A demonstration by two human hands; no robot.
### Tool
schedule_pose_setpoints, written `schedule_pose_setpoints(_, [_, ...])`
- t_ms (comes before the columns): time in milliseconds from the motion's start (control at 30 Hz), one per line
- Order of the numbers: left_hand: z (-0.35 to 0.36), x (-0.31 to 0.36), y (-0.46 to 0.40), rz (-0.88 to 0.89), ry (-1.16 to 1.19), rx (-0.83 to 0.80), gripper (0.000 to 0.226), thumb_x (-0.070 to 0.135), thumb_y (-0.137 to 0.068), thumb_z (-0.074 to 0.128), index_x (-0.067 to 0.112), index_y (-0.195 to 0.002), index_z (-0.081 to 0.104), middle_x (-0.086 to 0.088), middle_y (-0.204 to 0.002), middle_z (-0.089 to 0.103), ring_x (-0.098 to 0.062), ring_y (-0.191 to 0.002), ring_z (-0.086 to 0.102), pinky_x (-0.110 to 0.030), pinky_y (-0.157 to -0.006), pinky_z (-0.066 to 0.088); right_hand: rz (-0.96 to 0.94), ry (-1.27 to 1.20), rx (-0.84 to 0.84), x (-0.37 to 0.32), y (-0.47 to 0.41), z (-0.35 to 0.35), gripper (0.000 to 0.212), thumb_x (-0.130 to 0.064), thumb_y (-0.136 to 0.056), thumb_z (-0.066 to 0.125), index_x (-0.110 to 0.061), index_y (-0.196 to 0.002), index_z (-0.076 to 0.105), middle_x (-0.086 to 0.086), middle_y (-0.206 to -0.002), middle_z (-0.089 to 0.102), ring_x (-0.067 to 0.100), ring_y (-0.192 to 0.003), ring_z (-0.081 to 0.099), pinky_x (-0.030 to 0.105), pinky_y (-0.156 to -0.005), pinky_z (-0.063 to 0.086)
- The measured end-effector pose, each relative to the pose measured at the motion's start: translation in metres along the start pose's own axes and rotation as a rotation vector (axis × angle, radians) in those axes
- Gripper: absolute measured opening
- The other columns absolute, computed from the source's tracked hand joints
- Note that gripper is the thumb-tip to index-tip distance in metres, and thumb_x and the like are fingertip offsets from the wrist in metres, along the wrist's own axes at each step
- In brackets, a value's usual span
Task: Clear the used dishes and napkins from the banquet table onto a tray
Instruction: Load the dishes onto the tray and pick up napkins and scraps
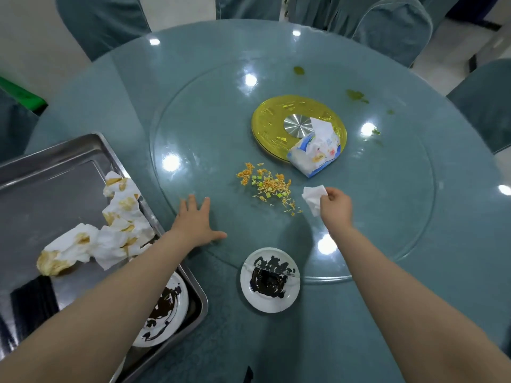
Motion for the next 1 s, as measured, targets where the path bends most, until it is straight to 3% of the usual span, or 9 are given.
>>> schedule_pose_setpoints(267, [0.005, 0.007, 0.005, 0.003, -0.004, 0.021, 0.117, 0.072, -0.075, 0.061, 0.022, -0.154, -0.009, -0.019, -0.159, -0.014, -0.041, -0.146, -0.009, -0.05, -0.119, 0.013, -0.223, 0.238, -0.076, -0.049, -0.036, 0.022, 0.035, -0.012, -0.093, 0.043, -0.019, -0.119, 0.065, 0.005, -0.106, 0.068, 0.021, -0.09, 0.058, 0.026, -0.072, 0.039])
schedule_pose_setpoints(467, [0.005, 0.006, 0.003, 0.001, 0.005, 0.031, 0.119, 0.072, -0.074, 0.061, 0.021, -0.154, -0.009, -0.02, -0.159, -0.015, -0.042, -0.146, -0.01, -0.05, -0.119, 0.012, -0.398, 0.354, -0.065, -0.073, -0.045, 0.044, 0.035, -0.019, -0.1, 0.042, -0.02, -0.131, 0.058, 0.012, -0.117, 0.067, 0.032, -0.104, 0.059, 0.036, -0.085, 0.047])
schedule_pose_setpoints(567, [0.004, 0.005, 0.003, 0.008, -0.005, 0.041, 0.118, 0.073, -0.074, 0.06, 0.02, -0.154, -0.009, -0.021, -0.158, -0.015, -0.042, -0.146, -0.01, -0.049, -0.12, 0.01, -0.416, 0.382, -0.079, -0.07, -0.048, 0.056, 0.037, -0.018, -0.1, 0.041, -0.023, -0.132, 0.058, 0.012, -0.116, 0.067, 0.034, -0.102, 0.059, 0.035, -0.082, 0.045])
schedule_pose_setpoints(667, [0.005, 0.005, 0.003, 0.013, 0.0, 0.043, 0.117, 0.072, -0.075, 0.059, 0.02, -0.154, -0.009, -0.021, -0.158, -0.016, -0.042, -0.146, -0.01, -0.049, -0.12, 0.01, -0.453, 0.444, -0.157, -0.062, -0.046, 0.074, 0.038, -0.013, -0.099, 0.04, -0.026, -0.128, 0.06, 0.013, -0.113, 0.067, 0.036, -0.098, 0.06, 0.034, -0.077, 0.044])
schedule_pose_setpoints(767, [0.005, 0.005, 0.003, 0.013, 0.004, 0.05, 0.117, 0.073, -0.075, 0.059, 0.021, -0.154, -0.009, -0.02, -0.159, -0.015, -0.041, -0.146, -0.01, -0.049, -0.12, 0.01, -0.457, 0.435, -0.257, -0.048, -0.042, 0.086, 0.034, -0.013, -0.1, 0.042, -0.025, -0.124, 0.064, 0.012, -0.118, 0.066, 0.036, -0.101, 0.059, 0.034, -0.082, 0.045])
schedule_pose_setpoints(900, [0.005, 0.004, 0.003, 0.009, 0.016, 0.061, 0.117, 0.073, -0.074, 0.06, 0.022, -0.154, -0.008, -0.019, -0.159, -0.015, -0.04, -0.146, -0.011, -0.049, -0.119, 0.01, -0.441, 0.39, -0.29, -0.037, -0.039, 0.085, 0.032, -0.014, -0.1, 0.046, -0.026, -0.122, 0.066, 0.012, -0.114, 0.068, 0.032, -0.092, 0.06, 0.026, -0.075, 0.04])
schedule_pose_setpoints(1000, [0.004, 0.003, 0.003, 0.009, 0.024, 0.069, 0.117, 0.072, -0.074, 0.06, 0.022, -0.154, -0.007, -0.018, -0.159, -0.015, -0.039, -0.146, -0.011, -0.049, -0.12, 0.009, -0.436, 0.382, -0.292, -0.035, -0.034, 0.081, 0.033, -0.013, -0.099, 0.047, -0.028, -0.12, 0.068, 0.01, -0.105, 0.07, 0.021, -0.074, 0.054, 0.023, -0.066, 0.036])
Point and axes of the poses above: each hand's wrist, its own y-axis away from the middle knuckle, its own z-axis out of the palm, x = y × z, the point moved 10 cm from there along -y, towards the middle knuckle
